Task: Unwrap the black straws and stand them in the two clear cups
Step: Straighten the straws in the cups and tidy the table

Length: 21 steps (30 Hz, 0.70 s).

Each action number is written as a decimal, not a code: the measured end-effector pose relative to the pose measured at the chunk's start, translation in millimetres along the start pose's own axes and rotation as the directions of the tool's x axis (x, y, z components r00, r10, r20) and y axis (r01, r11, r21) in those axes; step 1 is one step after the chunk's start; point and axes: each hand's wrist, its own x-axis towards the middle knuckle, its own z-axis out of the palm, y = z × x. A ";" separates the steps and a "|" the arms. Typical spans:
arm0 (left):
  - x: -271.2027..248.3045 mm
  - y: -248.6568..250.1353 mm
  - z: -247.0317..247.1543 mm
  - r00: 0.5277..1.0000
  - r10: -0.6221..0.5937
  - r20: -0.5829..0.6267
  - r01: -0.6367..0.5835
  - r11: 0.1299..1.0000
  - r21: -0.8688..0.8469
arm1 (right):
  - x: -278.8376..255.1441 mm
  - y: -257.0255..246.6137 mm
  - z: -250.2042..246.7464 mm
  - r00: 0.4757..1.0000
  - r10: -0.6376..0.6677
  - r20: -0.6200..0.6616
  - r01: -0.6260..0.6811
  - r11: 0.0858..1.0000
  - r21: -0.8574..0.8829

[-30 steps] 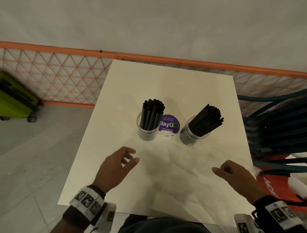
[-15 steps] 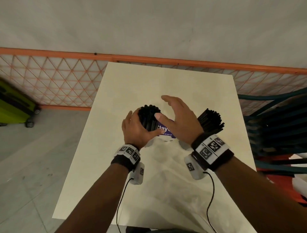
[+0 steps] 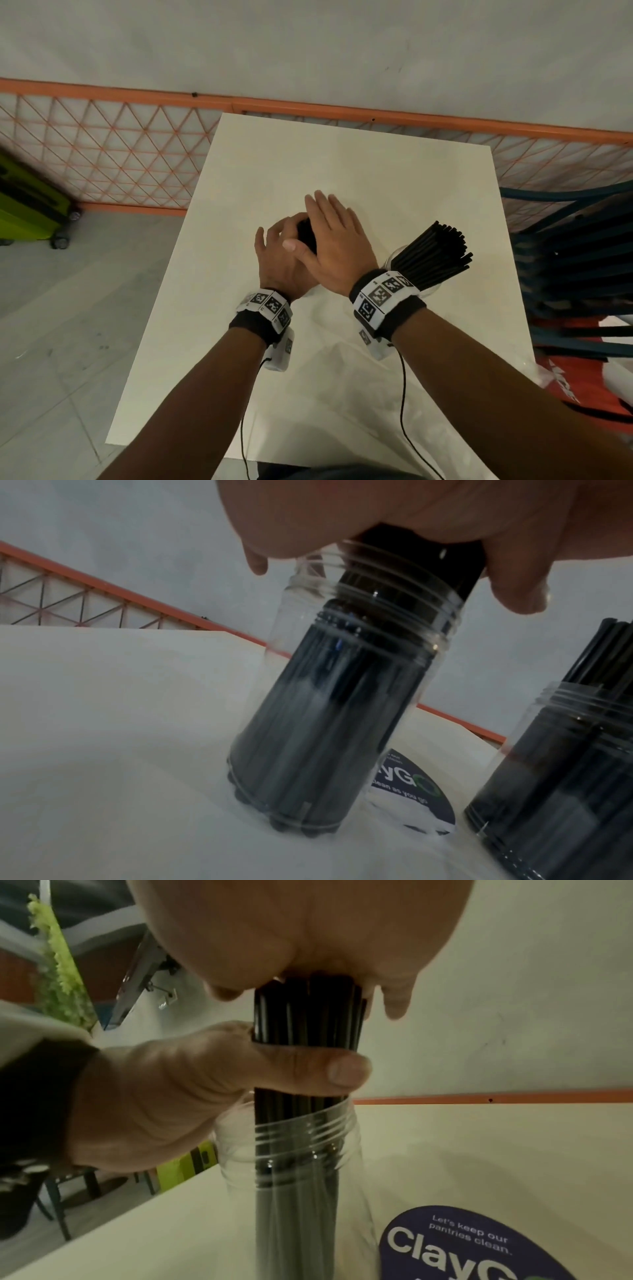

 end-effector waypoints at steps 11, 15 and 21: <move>2.8 -3.1 3.3 0.997 0.072 0.004 -0.073 0.996 0.055 | 0.2 3.5 1.7 0.999 -0.043 -0.008 0.044 0.996 0.081; 4.9 -3.6 0.7 0.998 0.012 -0.061 -0.016 0.998 -0.068 | -5.4 4.6 -11.1 0.996 0.009 -0.088 0.006 0.985 0.172; 0.5 0.9 -9.1 0.998 -0.043 -0.051 0.029 0.968 -0.251 | -31.3 19.8 -43.1 0.989 0.105 -0.107 -0.071 0.956 0.285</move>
